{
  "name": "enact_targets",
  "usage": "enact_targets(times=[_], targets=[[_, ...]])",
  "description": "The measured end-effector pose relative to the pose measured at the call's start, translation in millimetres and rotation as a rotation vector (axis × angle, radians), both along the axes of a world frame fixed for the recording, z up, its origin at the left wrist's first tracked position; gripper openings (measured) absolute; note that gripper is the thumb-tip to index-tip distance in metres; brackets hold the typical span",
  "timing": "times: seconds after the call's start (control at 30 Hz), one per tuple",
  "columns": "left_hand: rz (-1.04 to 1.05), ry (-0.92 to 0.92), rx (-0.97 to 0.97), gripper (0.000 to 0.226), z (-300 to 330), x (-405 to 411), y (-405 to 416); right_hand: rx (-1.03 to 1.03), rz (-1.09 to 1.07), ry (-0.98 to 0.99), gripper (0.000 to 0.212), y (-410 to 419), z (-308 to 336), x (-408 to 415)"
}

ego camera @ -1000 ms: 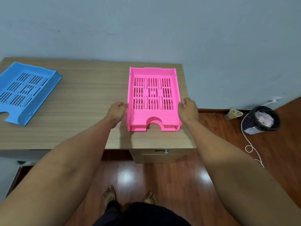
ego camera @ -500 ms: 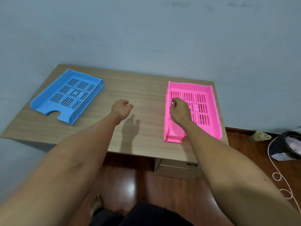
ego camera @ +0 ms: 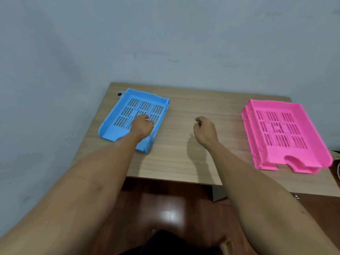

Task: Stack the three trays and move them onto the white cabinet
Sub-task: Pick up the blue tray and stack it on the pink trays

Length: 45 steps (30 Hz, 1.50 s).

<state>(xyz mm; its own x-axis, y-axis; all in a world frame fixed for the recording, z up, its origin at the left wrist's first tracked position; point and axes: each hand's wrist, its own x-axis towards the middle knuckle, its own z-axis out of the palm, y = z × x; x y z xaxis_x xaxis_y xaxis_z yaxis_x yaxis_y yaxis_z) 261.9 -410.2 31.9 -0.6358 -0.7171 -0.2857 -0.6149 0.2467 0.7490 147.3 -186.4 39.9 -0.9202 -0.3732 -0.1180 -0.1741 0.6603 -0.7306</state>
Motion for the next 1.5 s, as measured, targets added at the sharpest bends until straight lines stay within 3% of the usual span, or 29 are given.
enact_targets(times=[0.17,0.37,0.6,0.87,1.07,1.5], targets=[[0.042,-0.043,-0.090,0.044,-23,51,-66,0.020,0.039,-0.090,0.040,-59,-18,41],[0.156,-0.069,-0.106,0.051,-50,84,-120,0.086,0.146,-0.193,0.059,-110,-48,69],[0.161,-0.067,-0.082,0.041,-76,90,-157,0.168,0.239,-0.269,0.043,-148,-84,85],[0.163,-0.131,-0.066,0.046,-86,102,-153,0.228,0.154,-0.298,0.041,-146,-97,85],[0.033,-0.124,0.123,0.042,-102,118,-128,0.271,0.092,-0.242,0.045,-123,-98,72],[0.097,-0.031,0.110,0.047,-72,108,-101,0.124,-0.017,-0.195,0.047,-95,-76,73]])
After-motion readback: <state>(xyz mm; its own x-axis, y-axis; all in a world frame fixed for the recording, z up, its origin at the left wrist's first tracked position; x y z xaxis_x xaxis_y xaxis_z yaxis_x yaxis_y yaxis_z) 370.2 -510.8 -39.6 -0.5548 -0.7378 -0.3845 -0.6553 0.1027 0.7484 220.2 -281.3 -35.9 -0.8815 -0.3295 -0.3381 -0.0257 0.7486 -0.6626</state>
